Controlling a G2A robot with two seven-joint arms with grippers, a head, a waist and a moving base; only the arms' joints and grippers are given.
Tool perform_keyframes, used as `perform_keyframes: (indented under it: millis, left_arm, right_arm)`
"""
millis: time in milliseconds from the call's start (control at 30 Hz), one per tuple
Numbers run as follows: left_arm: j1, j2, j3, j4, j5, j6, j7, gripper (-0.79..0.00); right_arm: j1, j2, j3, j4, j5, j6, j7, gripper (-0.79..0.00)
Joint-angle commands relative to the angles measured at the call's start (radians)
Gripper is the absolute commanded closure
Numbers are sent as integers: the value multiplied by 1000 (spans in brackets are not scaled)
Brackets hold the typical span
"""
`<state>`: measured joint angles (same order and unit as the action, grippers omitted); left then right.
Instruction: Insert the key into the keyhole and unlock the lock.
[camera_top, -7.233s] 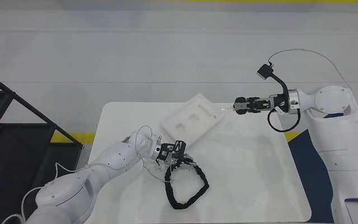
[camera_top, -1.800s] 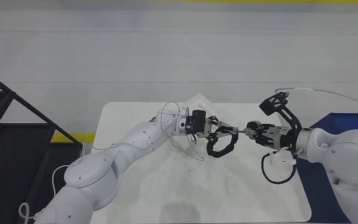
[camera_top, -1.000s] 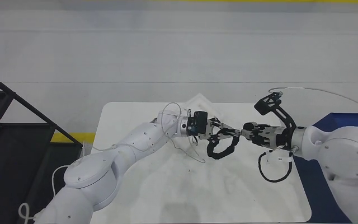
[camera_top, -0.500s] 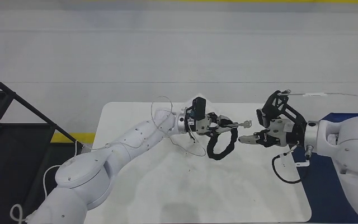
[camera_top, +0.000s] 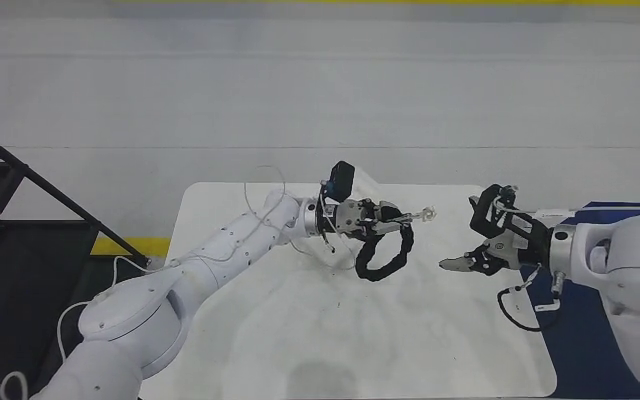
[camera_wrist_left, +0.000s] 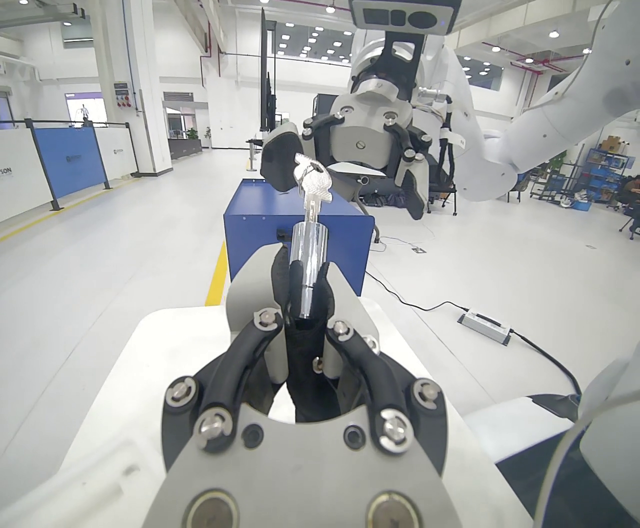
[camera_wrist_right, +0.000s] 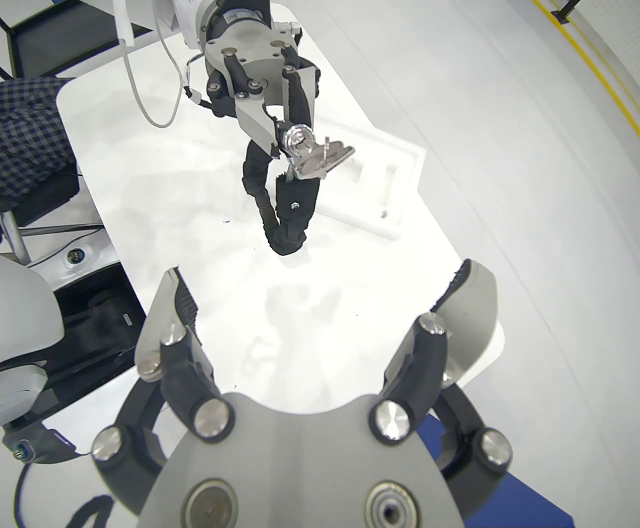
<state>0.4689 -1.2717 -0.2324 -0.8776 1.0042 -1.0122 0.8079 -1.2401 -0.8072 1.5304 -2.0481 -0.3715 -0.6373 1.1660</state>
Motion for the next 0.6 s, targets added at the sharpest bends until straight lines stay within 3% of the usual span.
perform_keyframes:
  millis: [0,233,567]
  left_arm:
    - [-9,2,3,12,8,0,0,0]
    - [-4,-4,-28,17,112,11,11,0]
    - [18,-30,-67,35,168,7,4,0]
  right_arm:
    - [0,0,0,-2,-2,0,1,-785]
    - [-9,-1,-6,-4,-3,3,-21,-785]
    - [-19,22,-80,-30,-184,-182,-165,-785]
